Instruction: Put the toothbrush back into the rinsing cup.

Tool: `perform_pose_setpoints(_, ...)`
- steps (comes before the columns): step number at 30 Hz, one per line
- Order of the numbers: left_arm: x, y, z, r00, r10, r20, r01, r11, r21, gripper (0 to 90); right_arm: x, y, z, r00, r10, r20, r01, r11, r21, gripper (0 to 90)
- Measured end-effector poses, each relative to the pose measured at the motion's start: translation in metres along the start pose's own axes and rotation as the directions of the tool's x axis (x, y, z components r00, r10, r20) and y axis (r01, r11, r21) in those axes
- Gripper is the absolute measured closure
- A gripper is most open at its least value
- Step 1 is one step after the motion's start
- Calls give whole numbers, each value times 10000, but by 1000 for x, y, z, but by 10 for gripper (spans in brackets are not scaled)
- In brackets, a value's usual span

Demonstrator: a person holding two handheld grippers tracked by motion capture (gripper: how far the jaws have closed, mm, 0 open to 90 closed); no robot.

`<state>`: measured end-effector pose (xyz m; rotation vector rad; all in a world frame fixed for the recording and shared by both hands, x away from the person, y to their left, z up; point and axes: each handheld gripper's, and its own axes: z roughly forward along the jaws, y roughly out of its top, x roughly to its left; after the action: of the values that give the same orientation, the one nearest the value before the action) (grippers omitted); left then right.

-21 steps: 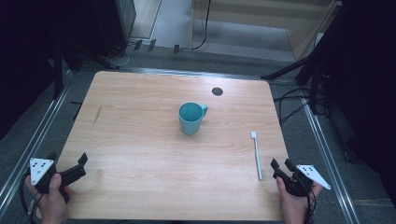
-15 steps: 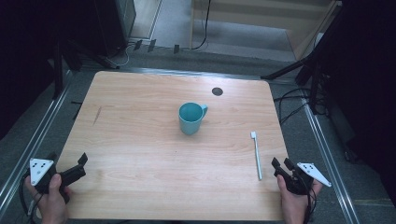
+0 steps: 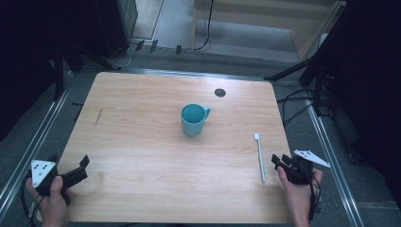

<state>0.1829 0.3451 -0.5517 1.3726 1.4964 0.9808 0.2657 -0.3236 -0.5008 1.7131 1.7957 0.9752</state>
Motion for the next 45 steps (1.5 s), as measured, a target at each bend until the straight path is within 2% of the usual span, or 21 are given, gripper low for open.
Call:
perform_pose_setpoints(3, 0, 0, 0, 10000, -16, -11, 16, 10000, 11, 0, 7, 15, 6, 9998, 17, -173, 1, 9948, 1022, 578)
perform_pose_setpoints(4, 0, 0, 0, 10000, -17, -7, 17, 10000, 17, 0, 7, 15, 6, 9998, 17, -173, 1, 9948, 1022, 578)
perform_pose_setpoints(7, 0, 0, 0, 10000, -29, -3, 29, 10000, 1, 0, 10, 28, 11, 9994, 34, -349, 28, 9845, 1754, 636)
perform_pose_setpoints(10, 0, 0, 0, 10000, -66, 10, 66, 10000, -7, 0, 14, 42, 18, 9981, -88, -604, 252, 9609, 2757, 674)
perform_pose_setpoints(11, 0, 0, 0, 10000, -31, 20, 31, 10000, 4, 0, 18, 50, 22, 9974, -203, -691, 418, 9441, 3270, 688)
perform_pose_setpoints(12, 0, 0, 0, 10000, -31, 20, 31, 10000, 4, 0, 18, 50, 22, 9974, -203, -691, 418, 9441, 3270, 688)
perform_pose_setpoints(13, 0, 0, 0, 10000, -35, 19, 35, 10000, -2, 0, 21, 54, 23, 9978, -377, -539, 540, 9371, 3448, 693)
perform_pose_setpoints(14, 0, 0, 0, 10000, -41, 19, 41, 10000, -2, 0, 25, 59, 26, 9966, -709, -425, 818, 9225, 3772, 699)
perform_pose_setpoints(15, 0, 0, 0, 10000, -88, 8, 88, 10000, -11, 0, 31, 65, 29, 9959, -819, -375, 900, 9008, 4248, 728)
perform_pose_setpoints(16, 0, 0, 0, 10000, -88, 8, 88, 10000, -11, 0, 31, 65, 29, 9959, -819, -375, 900, 9008, 4248, 728)
perform_pose_setpoints(18, 0, 0, 0, 10000, -81, 16, 81, 10000, -14, 0, 35, 70, 34, 9955, -896, -316, 937, 8697, 4847, 755)
perform_pose_setpoints(19, 0, 0, 0, 10000, -73, 13, 73, 10000, -13, 0, 38, 73, 40, 9966, -771, -306, 813, 8358, 5430, 755)
perform_pose_setpoints(20, 0, 0, 0, 10000, -72, 27, 72, 10000, 12, 0, 38, 73, 40, 9966, -771, -306, 813, 8358, 5430, 755)
perform_pose_setpoints(24, 0, 0, 0, 10000, -48, 34, 48, 10000, 4, 0, 42, 78, 52, 9960, -855, -245, 819, 7741, 6278, 762)
perform_pose_setpoints(25, 1, 0, 0, 10000, -29, 38, 29, 10000, 16, 0, 42, 79, 54, 9957, -913, -170, 810, 7643, 6397, 770)
perform_pose_setpoints(26, 1, 0, 0, 10000, -29, 38, 29, 10000, 16, 0, 42, 79, 54, 9957, -913, -170, 810, 7643, 6397, 770)
perform_pose_setpoints(32, 1, 0, 0, 10000, -73, 34, 73, 10000, 4, 0, 42, 76, 66, 9977, -668, -139, 578, 7188, 6928, 783)
perform_pose_setpoints(34, 0, 0, 0, 10000, -21, 26, 21, 10000, 18, 0, 43, 72, 72, 9965, -828, -57, 633, 7135, 6978, 761)
perform_pose_setpoints(36, 0, 0, 0, 10000, -6, 23, 6, 10000, 23, 0, 43, 71, 74, 9963, -856, -37, 640, 7146, 6966, 763)
perform_pose_setpoints(42, 0, 0, 0, 10000, -45, 12, 45, 10000, 13, 0, 42, 68, 83, 9967, -802, 85, 496, 6921, 7201, 804)
perform_pose_setpoints(45, 0, 0, 0, 10000, -50, 20, 50, 10000, 17, 0, 42, 68, 84, 9966, -813, 121, 475, 6894, 7229, 824)
